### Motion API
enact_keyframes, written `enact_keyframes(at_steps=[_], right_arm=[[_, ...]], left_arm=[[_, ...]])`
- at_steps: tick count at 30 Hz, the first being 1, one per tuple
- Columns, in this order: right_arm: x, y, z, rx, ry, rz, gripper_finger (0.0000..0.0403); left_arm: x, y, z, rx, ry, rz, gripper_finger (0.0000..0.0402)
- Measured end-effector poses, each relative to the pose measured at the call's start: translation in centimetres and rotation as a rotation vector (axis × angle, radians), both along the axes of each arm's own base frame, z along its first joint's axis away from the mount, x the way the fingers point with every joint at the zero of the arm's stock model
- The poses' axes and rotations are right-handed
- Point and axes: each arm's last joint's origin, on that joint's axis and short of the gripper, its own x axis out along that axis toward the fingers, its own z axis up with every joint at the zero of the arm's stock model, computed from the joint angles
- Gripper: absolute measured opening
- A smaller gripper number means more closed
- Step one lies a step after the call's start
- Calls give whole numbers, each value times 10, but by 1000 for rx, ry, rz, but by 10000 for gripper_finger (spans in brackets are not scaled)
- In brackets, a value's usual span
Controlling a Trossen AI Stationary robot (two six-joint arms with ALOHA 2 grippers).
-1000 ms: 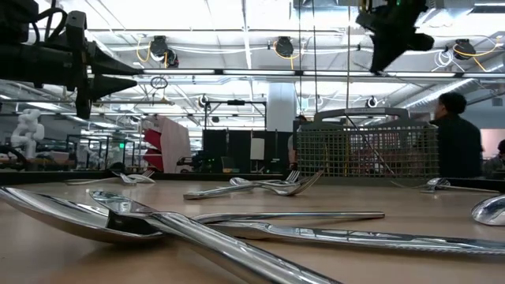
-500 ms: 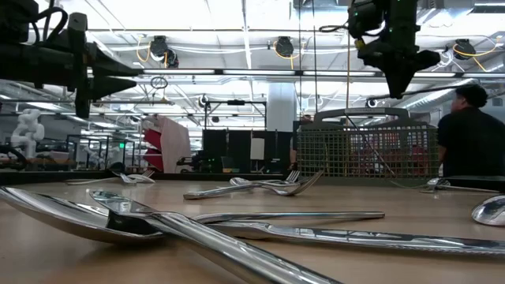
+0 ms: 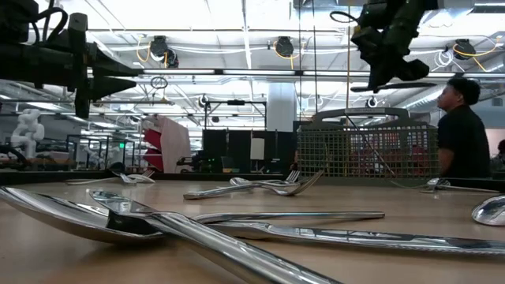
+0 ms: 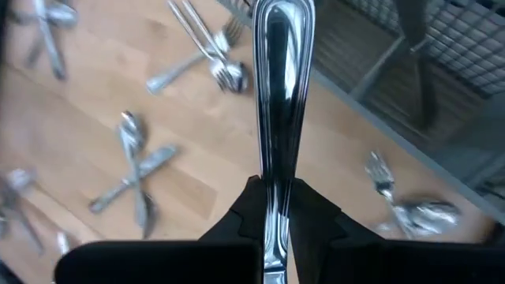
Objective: Sort silverware
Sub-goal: Put the silver table knife into the gray utensil holder
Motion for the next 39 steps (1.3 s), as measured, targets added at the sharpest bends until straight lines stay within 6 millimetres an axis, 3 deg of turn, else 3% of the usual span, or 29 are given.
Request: enact_keyframes(at_steps=[11,19,28,39], right_arm=[[-12,13,-22,-85,-605,-131,18],[-19,25,-23,-316,-1041,-340,18],[-3,47,-61,-255,-1275,-523,18],[18,73,-105,-71,-1260,-772,18]], left_arm=[[0,0,0,0,0,0,120],[0,0,0,5,4,19,120],[0,1,0,5,5,30,120],[-1,2,0,1,5,79,120]])
